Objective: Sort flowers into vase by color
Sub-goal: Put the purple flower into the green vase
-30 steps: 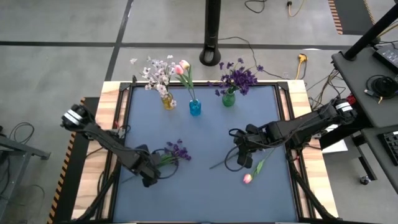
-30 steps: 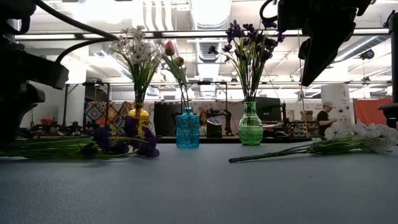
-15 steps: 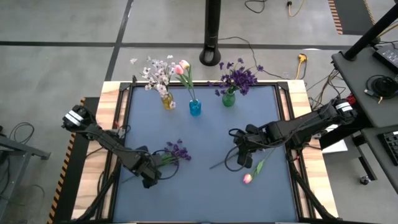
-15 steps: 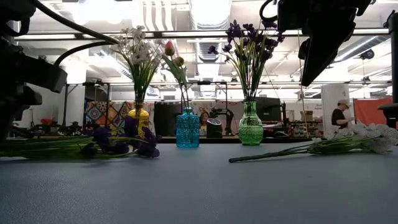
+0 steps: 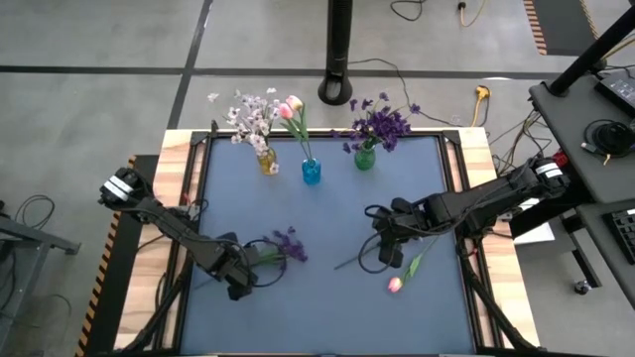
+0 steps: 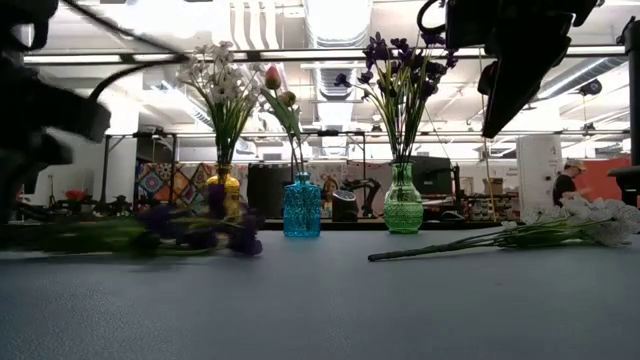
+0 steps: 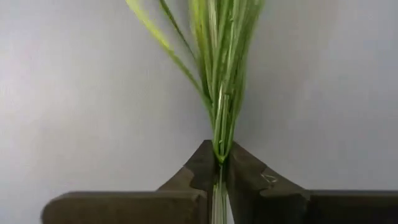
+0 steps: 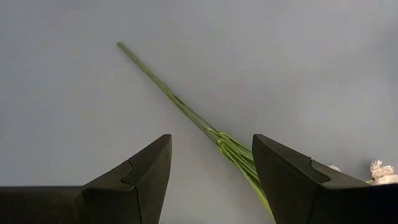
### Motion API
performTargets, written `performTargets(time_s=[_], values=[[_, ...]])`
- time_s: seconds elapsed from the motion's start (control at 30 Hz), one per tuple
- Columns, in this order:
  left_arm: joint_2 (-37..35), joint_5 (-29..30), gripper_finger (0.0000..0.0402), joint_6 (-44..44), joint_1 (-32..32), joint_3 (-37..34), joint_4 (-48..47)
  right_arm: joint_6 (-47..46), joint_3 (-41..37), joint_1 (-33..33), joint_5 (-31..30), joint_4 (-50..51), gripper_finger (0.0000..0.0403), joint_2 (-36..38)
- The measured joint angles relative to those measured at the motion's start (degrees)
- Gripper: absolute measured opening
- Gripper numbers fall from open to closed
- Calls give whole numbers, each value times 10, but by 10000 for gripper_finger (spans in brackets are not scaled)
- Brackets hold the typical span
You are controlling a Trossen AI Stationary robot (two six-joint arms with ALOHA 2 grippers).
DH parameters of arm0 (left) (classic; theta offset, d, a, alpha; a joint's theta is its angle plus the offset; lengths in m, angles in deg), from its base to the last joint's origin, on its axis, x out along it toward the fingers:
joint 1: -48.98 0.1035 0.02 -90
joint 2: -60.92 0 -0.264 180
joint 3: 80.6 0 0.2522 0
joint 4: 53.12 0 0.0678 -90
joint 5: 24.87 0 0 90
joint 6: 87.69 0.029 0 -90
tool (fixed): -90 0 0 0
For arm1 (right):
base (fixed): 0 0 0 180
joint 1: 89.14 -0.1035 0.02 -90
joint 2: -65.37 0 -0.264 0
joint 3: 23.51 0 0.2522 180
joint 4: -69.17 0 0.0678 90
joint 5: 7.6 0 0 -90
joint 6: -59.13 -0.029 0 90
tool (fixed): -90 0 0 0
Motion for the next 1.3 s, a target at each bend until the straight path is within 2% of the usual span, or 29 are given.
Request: performTargets(time_s=[0.2,0.33,0.47,0.6,0.77,0.93,1.07,1.13,1.23,1.3], values=[[-29,86,6,61,0,48,1,32,0,0,-1,-2,215,0],[-71,157,3,94,-1,79,1,41,-1,-3,-6,-3,215,0],[-125,241,2,133,-7,99,5,52,-7,-15,-36,-3,215,0],[-172,319,2,229,-8,104,74,61,-28,-26,-70,-52,215,0],[-203,369,2,437,-6,90,262,121,-68,-28,-78,-217,215,0],[-210,369,3,606,-3,88,396,245,-112,-28,-91,-474,215,0],[-205,369,3,670,15,88,458,346,-134,-28,-91,-681,215,-8],[-196,350,3,685,31,86,487,387,-134,-28,-90,-759,215,-20],[-174,290,3,697,61,75,532,434,-134,-28,-83,-847,215,-46],[-163,280,3,699,76,65,554,454,-132,-27,-75,-883,215,-65]])
